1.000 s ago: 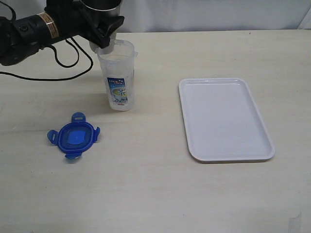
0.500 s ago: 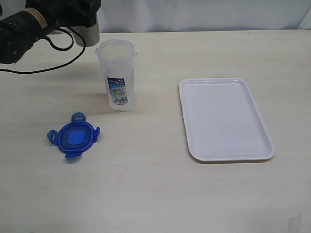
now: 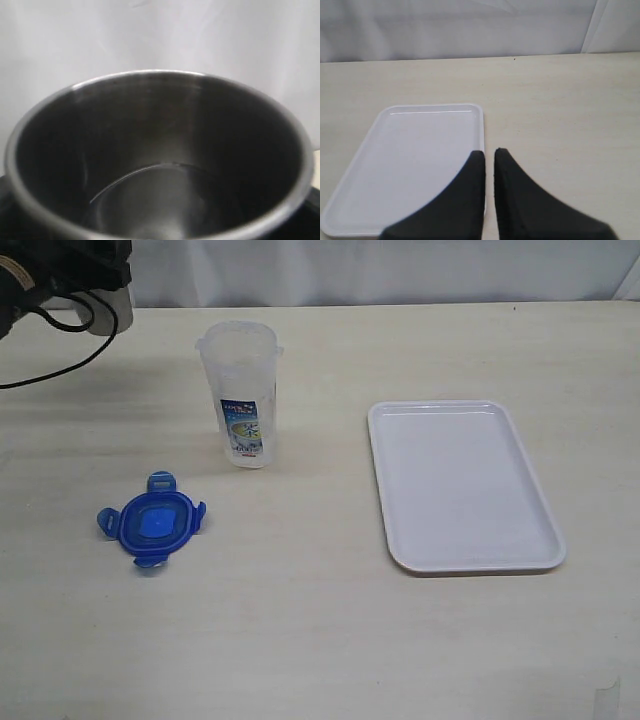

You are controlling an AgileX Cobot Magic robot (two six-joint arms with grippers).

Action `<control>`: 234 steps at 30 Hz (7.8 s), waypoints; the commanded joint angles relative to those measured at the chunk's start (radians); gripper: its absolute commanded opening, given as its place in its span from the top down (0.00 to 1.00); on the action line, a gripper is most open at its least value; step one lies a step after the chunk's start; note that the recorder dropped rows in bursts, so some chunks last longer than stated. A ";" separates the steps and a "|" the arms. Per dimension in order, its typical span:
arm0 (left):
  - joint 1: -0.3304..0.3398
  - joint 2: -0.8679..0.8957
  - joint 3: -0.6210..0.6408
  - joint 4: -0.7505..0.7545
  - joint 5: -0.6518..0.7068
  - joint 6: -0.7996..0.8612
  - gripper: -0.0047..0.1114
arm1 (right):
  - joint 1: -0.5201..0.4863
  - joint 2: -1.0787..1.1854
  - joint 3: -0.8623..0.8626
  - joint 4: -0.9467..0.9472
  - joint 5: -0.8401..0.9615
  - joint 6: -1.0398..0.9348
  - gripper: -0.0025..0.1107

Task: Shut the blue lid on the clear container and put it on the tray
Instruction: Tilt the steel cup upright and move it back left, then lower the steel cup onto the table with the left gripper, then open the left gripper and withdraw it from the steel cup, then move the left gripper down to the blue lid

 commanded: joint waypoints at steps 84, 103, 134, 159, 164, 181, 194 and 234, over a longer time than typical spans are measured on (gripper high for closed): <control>-0.013 0.361 -0.230 -0.015 -0.127 0.000 0.89 | -0.005 -0.001 0.003 0.005 0.001 0.000 0.92; -0.013 0.361 -0.230 -0.081 -0.041 0.004 0.37 | -0.005 -0.001 0.003 0.005 0.001 0.000 0.92; -0.013 0.361 -0.230 -0.055 0.001 0.007 0.13 | -0.005 -0.001 0.003 0.005 0.001 0.000 0.92; -0.013 0.318 -0.135 -0.057 -0.012 0.007 0.13 | -0.005 -0.001 0.003 0.005 0.001 0.000 0.92; -0.013 0.301 -0.074 -0.059 -0.010 0.007 0.13 | -0.005 -0.001 0.003 0.005 0.001 0.000 0.92; -0.013 0.017 0.198 -0.068 -0.018 0.047 0.13 | -0.005 -0.001 0.003 0.005 0.001 0.000 0.92; -0.013 -0.263 0.271 -0.068 0.321 0.047 0.13 | -0.005 -0.001 0.003 0.005 0.001 0.000 0.92; -0.045 -0.334 0.148 -0.429 1.360 0.115 0.48 | -0.005 -0.001 0.003 0.005 0.001 0.000 0.92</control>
